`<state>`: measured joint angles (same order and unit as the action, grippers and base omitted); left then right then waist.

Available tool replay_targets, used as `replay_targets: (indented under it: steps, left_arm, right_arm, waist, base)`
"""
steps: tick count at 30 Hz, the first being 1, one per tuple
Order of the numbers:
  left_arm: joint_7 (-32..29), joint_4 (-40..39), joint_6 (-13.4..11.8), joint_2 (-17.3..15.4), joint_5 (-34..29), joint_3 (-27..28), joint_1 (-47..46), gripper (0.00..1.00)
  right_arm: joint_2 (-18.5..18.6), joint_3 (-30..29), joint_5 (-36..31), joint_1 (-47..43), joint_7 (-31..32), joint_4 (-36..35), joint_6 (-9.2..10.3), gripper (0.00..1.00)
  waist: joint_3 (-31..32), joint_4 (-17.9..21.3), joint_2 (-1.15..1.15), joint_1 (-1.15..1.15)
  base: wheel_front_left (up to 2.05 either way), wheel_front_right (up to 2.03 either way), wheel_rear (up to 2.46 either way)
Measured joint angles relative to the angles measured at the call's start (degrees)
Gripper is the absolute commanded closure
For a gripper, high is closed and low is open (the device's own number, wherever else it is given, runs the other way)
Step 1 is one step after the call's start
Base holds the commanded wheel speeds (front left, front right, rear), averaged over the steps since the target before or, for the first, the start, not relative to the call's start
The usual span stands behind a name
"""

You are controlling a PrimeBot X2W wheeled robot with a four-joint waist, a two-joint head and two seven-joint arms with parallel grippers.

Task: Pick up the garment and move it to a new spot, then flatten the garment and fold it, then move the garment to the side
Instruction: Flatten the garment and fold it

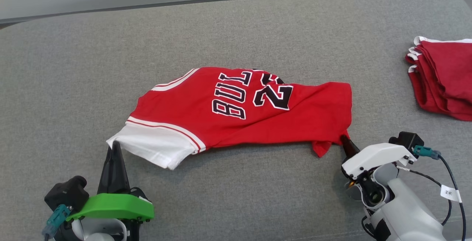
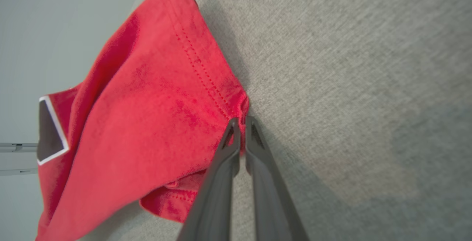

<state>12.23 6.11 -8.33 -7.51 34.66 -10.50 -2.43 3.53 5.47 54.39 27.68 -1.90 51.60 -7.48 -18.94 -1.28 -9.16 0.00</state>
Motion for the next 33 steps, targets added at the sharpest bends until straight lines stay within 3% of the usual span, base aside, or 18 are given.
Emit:
replay_targets:
  steps: [9,19,25,33]
  left_arm:
    - [0.46,-0.07,0.37,-0.04,0.85,0.41,-0.71,1.0]
    - [1.01,-3.78,3.53,1.03,5.0,2.09,-4.78,1.0]
    - [0.13,-8.45,4.85,0.59,6.62,2.78,-8.9,1.0]
    - [-3.16,-17.74,4.8,-1.11,8.32,3.99,-13.61,1.0]
  right_arm:
    - [1.96,3.15,2.66,-0.15,-2.69,-6.77,0.0,1.0]
    - [6.82,5.69,6.27,-2.97,-4.19,-23.62,0.0,1.0]
    - [9.76,4.47,7.61,-4.33,-3.13,-35.85,0.0,1.0]
    - [11.02,-0.66,7.33,-5.32,0.44,-50.07,0.01,1.0]
  waist:
    - [0.2,1.17,0.0,0.0]
    - [2.98,2.87,0.0,0.0]
    - [5.56,4.41,0.0,0.0]
    - [9.25,6.29,0.0,0.0]
  base:
    - [0.0,0.0,0.0]
    - [0.0,0.0,0.0]
    - [0.0,0.0,0.0]
    - [0.0,0.0,0.0]
